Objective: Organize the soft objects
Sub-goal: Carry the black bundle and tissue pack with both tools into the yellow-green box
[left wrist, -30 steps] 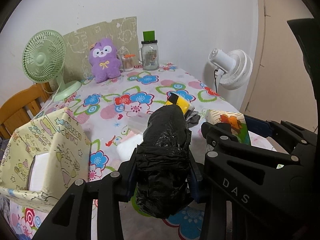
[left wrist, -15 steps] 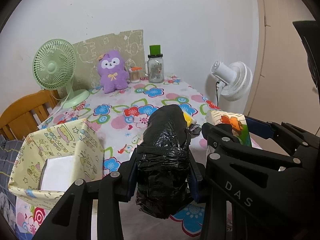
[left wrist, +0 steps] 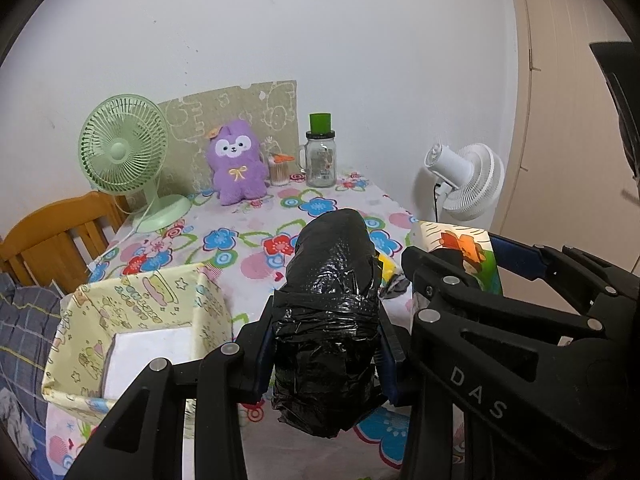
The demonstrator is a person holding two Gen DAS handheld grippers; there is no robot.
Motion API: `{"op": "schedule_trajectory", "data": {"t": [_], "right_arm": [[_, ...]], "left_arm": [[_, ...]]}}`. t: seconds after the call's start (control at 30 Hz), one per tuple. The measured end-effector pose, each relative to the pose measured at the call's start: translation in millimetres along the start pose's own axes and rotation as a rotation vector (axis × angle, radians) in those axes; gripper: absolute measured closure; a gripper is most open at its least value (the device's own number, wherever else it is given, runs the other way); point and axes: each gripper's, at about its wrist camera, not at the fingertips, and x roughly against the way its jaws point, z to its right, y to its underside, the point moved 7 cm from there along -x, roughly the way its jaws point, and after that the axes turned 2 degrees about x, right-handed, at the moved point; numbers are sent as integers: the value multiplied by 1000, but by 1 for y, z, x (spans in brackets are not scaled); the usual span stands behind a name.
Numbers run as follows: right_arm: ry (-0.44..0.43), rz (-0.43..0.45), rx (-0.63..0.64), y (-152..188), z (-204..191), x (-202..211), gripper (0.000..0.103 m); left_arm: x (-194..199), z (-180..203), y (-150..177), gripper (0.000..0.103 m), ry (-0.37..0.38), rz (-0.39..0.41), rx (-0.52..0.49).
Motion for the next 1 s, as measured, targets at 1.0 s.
{"op": "schedule_trajectory", "data": {"t": [1.0], "right_arm": [[-95, -7, 94, -37, -98, -9, 41]], "left_arm": [[13, -90, -15, 60, -78, -11, 51]]}}
